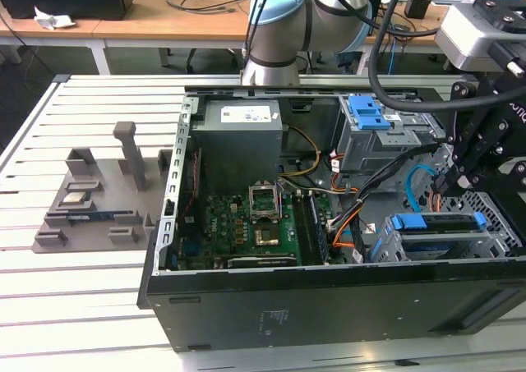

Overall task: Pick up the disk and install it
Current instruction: 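Insert the first disk wire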

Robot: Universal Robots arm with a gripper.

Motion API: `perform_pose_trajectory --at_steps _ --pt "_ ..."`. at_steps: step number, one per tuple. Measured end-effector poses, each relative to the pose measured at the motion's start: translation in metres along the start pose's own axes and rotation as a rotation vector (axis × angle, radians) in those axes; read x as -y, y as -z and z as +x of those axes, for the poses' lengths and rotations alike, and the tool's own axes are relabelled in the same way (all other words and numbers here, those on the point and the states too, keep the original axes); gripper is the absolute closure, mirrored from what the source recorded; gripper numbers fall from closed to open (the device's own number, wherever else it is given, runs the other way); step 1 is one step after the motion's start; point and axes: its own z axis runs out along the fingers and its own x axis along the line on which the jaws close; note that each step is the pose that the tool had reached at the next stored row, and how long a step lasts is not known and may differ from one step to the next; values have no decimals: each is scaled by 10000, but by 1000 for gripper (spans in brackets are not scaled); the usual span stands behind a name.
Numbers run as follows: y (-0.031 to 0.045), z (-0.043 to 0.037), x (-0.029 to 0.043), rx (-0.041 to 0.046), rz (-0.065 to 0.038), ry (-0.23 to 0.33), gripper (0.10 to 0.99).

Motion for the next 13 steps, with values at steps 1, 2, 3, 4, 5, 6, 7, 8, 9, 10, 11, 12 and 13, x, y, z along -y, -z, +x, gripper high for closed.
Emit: perform_pose_trajectory --at_steps 1,2,3,4,5,6,7,8,9,10,11,12,13 --pt "0 0 0 -1 0 0 980" --pt "0 0 0 -3 0 0 980" --pt "0 0 1 -4 0 -1 980" --pt "1 -1 11 -4 0 0 980" --pt "1 -1 23 -5 0 -1 980" --pt "1 -3 39 -6 0 -1 980" --pt "2 -7 61 -11 0 -1 980" --pt "2 -12 84 -16 -1 -1 980" --pt "2 -16 107 -22 -1 0 980" --pt "2 -18 129 -29 -1 -1 980" --pt "2 -21 149 -36 -1 0 980" --pt "3 -22 175 -42 -1 -2 980" --pt "3 -26 246 -47 -1 -2 980"
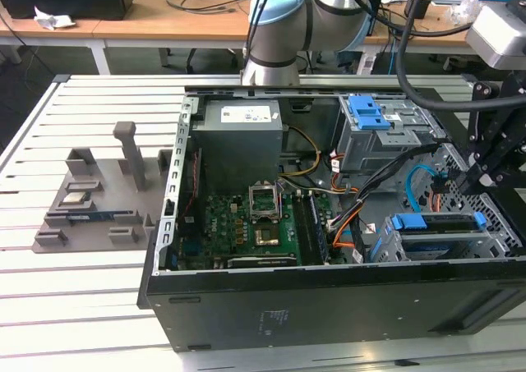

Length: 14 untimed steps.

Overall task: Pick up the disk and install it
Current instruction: 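Insert the first disk wire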

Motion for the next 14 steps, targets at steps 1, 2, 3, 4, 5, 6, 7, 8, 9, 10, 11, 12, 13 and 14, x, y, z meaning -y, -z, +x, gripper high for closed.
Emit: perform_pose_trajectory --at_steps 1,2,3,4,5,6,7,8,9,10,11,12,13,14 --pt "0 -6 63 0 -2 0 980" --pt "1 -9 95 -1 -3 0 980" --pt "1 -13 124 -3 -4 -1 980" --pt "2 -17 159 -5 -5 -1 980" --pt "2 -21 189 -7 -6 -1 980" --pt "2 -27 247 -8 -8 0 980" --pt "0 -32 300 -6 -9 -1 980" --pt "-3 -36 334 -6 -10 -1 980" --pt "-20 -42 383 -7 -14 -1 980" --pt "-47 -48 421 -7 -17 -1 980" --pt "-63 -60 465 -9 -19 -2 980" --pt "-75 -73 491 -7 -19 -1 980" --pt "-96 -125 495 -8 -19 -2 980" --pt "-103 -150 494 -6 -19 -1 980"
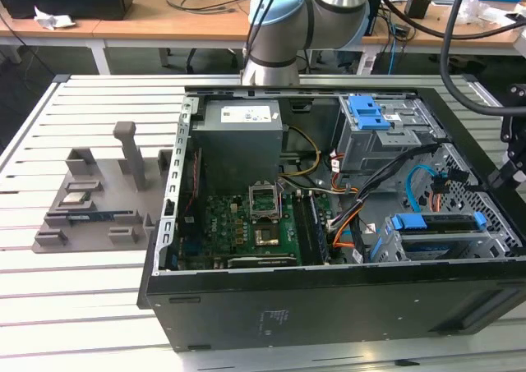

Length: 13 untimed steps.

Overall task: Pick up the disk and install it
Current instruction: 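Insert the first disk wire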

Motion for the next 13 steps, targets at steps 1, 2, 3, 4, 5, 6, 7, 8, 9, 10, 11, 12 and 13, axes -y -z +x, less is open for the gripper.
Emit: perform_pose_trajectory --at_steps 1,2,3,4,5,6,7,8,9,10,11,12,13 --pt "-5 -20 -3 -1 0 -1 980" --pt "-13 -51 -13 -2 1 0 980" --pt "-19 -67 -26 -1 1 0 980" --pt "-23 -81 -40 0 0 0 980" --pt "-28 -95 -60 -1 0 1 980" --pt "-33 -114 -83 -3 1 0 980" --pt "-37 -128 -92 -2 0 0 980" --pt "-44 -153 -95 0 0 0 980" --pt "-46 -170 -96 -1 0 1 980" --pt "-52 -201 -97 -2 0 -1 980" --pt "-55 -212 -97 -2 0 -1 980" --pt "-57 -218 -97 -1 0 -1 980" --pt "-57 -218 -97 -2 0 -1 980"
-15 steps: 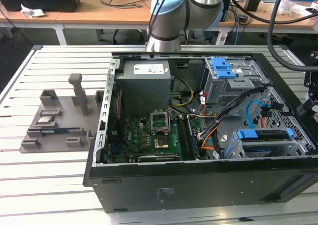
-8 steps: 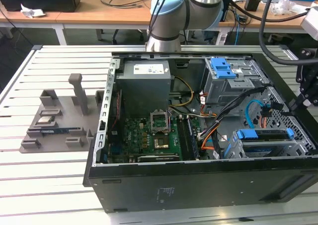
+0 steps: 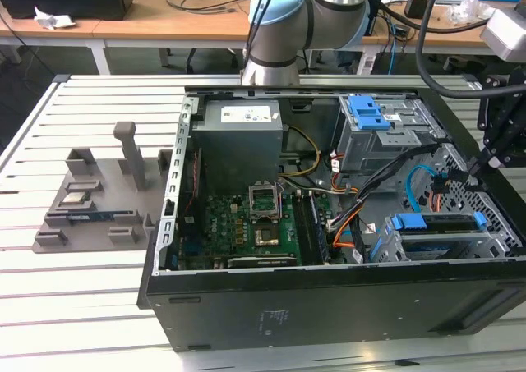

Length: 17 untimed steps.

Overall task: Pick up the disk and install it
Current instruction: 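Insert the first disk wire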

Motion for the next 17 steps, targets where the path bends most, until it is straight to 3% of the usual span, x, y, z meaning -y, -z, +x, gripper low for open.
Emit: perform_pose_trajectory --at_steps 5,6,7,9,10,17 --pt "-1 -1 0 0 0 0 973" --pt "-1 -1 0 0 0 0 851" --pt "-1 -1 0 1 1 0 792" --pt "-2 -4 0 1 1 1 792" --pt "-3 -11 0 1 0 0 725" --pt "-88 -219 1 -52 2 -2 725"
